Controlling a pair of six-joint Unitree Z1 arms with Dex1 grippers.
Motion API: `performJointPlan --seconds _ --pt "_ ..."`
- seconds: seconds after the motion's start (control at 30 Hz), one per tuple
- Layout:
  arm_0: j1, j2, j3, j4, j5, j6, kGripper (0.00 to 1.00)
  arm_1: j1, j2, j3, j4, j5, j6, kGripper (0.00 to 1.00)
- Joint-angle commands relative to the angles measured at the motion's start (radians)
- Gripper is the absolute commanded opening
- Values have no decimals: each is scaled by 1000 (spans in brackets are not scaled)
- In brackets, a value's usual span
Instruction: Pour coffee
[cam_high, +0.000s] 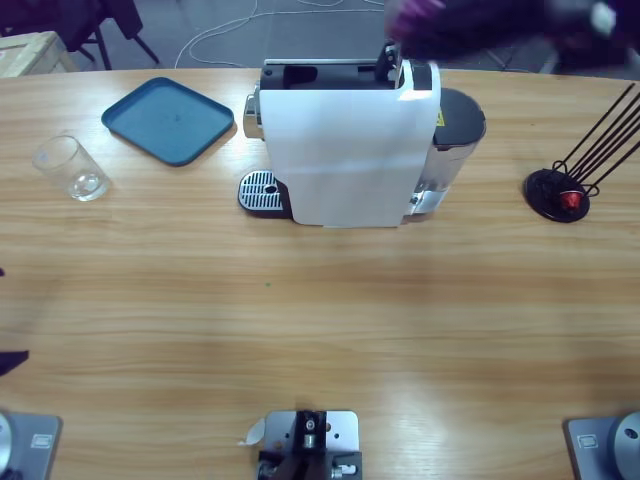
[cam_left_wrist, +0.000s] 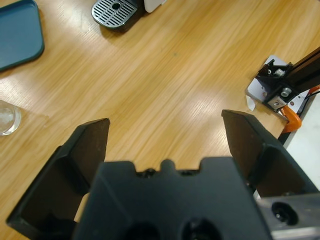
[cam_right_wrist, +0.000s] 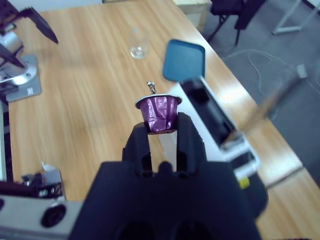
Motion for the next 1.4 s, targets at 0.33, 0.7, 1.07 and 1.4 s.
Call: performJointPlan --seconds 0.33,0.7,1.07,1.4 --pt "9 -44 18 6 49 4 968 53 426 -286 70 -126 -217 0" --pt "9 -45 18 5 49 4 968 41 488 -301 68 -208 -246 0" --pt "9 -44 18 5 53 4 968 1 488 -297 75 -239 -269 0" --pt "9 -44 19 3 58 4 968 2 499 -301 92 -245 -291 198"
